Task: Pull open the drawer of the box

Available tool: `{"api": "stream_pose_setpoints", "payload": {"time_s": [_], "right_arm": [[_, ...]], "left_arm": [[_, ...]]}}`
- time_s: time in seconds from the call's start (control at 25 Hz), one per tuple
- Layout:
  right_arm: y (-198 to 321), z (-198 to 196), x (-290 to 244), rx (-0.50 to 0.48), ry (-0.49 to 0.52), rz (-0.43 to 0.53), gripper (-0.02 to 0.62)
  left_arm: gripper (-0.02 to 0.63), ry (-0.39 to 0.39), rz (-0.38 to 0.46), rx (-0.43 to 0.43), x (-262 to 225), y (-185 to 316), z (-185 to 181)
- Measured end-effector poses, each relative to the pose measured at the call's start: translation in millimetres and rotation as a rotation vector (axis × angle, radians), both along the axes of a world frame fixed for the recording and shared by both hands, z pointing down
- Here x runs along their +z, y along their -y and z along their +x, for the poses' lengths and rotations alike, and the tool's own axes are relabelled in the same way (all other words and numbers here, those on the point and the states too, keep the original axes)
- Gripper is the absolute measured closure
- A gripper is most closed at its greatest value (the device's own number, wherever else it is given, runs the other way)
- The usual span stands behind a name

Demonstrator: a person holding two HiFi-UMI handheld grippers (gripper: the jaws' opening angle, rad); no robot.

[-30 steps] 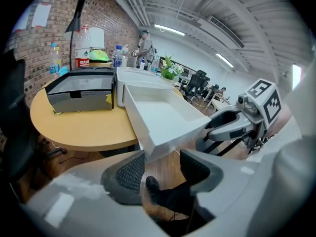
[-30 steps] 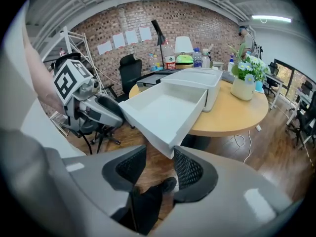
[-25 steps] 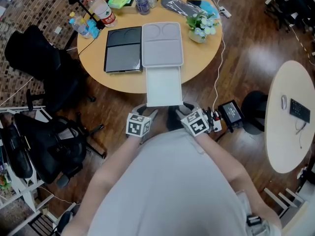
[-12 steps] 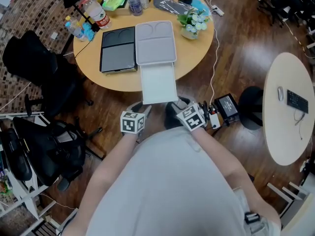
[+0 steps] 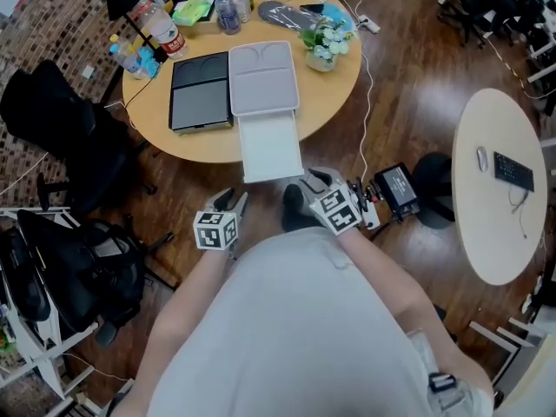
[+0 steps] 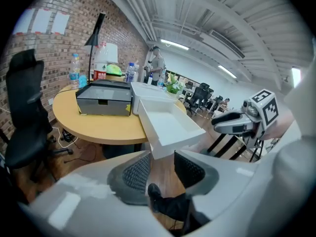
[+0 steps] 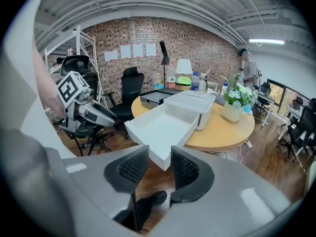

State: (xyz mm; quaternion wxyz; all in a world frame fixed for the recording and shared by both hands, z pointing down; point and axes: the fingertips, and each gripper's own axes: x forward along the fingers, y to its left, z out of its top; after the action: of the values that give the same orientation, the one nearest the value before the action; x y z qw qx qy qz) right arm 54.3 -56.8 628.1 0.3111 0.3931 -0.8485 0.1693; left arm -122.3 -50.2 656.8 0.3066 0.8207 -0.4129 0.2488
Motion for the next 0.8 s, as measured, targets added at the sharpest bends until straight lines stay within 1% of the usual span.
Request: {"api": "stream_pose_setpoints", "payload": {"time_s": [0.12, 0.16, 0.2, 0.36, 0.44, 0.6, 0.8], "right_arm": [[-9.9, 1.0, -15.8, 0.006, 0.007, 0.039, 0.519], [-12.9, 1.0, -21.2, 0.009, 0.011, 0.049, 0.536], [-15.8, -0.1, -26.9, 0.008, 0.018, 0.058, 0.547], [-29.9, -10.5, -46.1, -0.018, 0.078, 0.09, 0.576], [-37.2, -16.5, -55.2, -0.036, 0.099, 0.114, 0.581], [-51.8, -30.4, -74.8, -0.078, 0.129, 0.171, 0.589], [-77.2, -49.5, -94.3, -0.137, 0.172, 0.213, 0.591]], "left_arm": [[0.494, -0.019, 0.066, -0.016, -18.7, -7.8, -1.5], [0.499, -0.028, 0.087, -0.015, -25.0, -10.6, -0.9], [0.5, -0.037, 0.106, -0.015, -31.3, -13.7, -0.6], [0.563, -0.077, 0.173, -0.018, -54.1, -28.1, -1.0], [0.587, -0.119, 0.196, -0.011, -63.7, -37.2, 1.0], [0.6, -0.217, 0.222, 0.006, -77.2, -58.2, 3.3], [0.6, -0.26, 0.253, 0.033, -88.2, -84.3, 5.5]]}}
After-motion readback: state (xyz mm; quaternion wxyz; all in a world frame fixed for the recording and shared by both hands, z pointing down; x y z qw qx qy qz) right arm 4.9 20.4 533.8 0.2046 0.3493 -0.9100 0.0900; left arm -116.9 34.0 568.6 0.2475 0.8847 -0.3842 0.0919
